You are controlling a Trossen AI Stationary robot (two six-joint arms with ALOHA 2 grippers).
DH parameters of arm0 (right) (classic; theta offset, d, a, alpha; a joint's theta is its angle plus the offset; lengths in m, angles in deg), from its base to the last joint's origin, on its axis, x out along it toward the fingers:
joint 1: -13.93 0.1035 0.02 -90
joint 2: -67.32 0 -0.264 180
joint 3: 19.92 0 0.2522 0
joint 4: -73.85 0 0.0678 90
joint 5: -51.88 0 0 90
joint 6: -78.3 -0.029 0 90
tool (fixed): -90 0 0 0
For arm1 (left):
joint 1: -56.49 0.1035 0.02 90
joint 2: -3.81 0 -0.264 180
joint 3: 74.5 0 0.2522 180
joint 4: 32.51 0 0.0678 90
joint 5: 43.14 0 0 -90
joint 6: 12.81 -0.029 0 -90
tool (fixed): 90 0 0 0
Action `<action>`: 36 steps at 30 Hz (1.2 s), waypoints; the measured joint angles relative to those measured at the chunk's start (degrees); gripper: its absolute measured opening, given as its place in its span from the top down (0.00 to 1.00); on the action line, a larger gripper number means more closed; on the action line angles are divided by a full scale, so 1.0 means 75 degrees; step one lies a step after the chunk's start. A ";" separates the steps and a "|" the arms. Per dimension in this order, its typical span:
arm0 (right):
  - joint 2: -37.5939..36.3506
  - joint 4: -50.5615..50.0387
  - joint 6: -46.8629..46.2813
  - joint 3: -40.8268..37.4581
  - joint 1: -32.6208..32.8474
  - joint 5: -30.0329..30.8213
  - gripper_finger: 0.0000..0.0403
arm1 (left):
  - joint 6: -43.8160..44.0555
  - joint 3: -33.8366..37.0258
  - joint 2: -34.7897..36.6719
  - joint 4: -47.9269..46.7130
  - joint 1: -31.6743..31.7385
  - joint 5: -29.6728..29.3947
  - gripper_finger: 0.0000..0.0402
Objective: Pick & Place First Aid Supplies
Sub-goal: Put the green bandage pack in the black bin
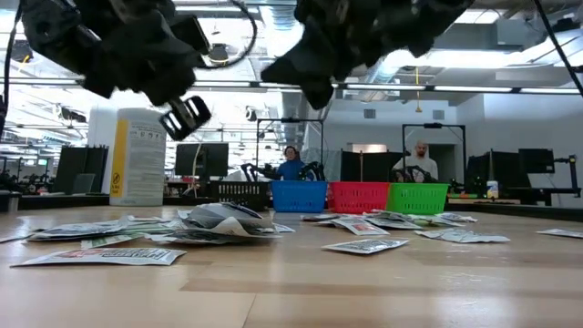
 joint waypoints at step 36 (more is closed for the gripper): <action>0.0087 -0.2053 -0.1090 0.1534 0.1187 0.2125 0.98 | 0.0324 -0.0006 0.3089 -0.4249 -0.4717 -0.7527 0.98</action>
